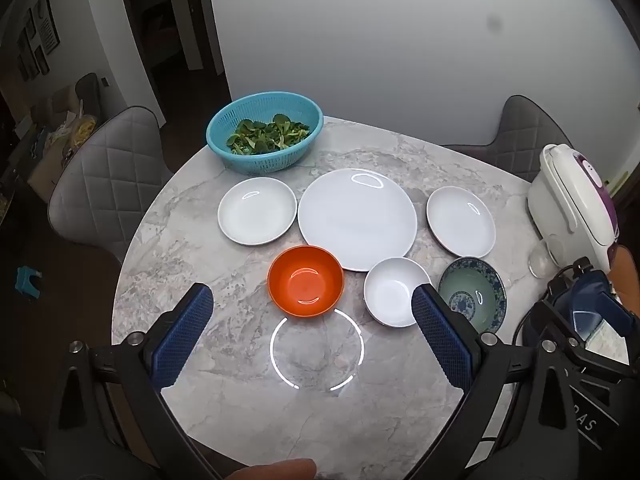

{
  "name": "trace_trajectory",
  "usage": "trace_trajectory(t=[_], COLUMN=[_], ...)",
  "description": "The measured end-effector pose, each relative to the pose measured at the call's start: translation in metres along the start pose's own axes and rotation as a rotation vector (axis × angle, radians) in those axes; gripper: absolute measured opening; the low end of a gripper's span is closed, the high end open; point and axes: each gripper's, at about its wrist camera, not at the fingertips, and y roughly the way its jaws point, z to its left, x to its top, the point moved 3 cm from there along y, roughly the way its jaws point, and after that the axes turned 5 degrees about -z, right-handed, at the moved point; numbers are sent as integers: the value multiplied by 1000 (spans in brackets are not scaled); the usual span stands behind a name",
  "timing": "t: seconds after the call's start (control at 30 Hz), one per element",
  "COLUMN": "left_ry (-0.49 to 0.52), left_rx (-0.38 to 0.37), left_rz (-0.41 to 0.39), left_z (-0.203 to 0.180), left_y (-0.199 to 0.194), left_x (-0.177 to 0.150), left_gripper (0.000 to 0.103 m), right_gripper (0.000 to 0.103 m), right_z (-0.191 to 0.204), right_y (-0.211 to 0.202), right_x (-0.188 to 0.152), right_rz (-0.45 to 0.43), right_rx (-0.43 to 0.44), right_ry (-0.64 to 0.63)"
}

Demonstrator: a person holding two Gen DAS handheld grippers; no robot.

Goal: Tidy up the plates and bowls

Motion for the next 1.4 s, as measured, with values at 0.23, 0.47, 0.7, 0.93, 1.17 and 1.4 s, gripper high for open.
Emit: trace_trajectory(t=[0.23, 0.47, 0.7, 0.93, 1.17, 1.4], left_ry=[2, 8, 7, 9, 9, 8], left_rx=[4, 13, 13, 15, 16, 16], left_rz=[-2, 1, 0, 2, 2, 2], left_z=[2, 2, 2, 2, 3, 3], left_y=[-1, 1, 0, 0, 0, 0], left_x=[1, -2, -2, -2, -2, -2], left_gripper=[100, 100, 100, 100, 100, 100], right_gripper=[100, 100, 100, 100, 100, 100], right_z=[1, 2, 2, 2, 2, 2], right_y=[1, 2, 3, 2, 2, 2], right_x=[0, 0, 0, -1, -1, -2], right_rz=[-3, 0, 1, 1, 2, 2], right_rx=[4, 1, 1, 2, 2, 1], right_ry=[1, -1, 0, -1, -1, 1])
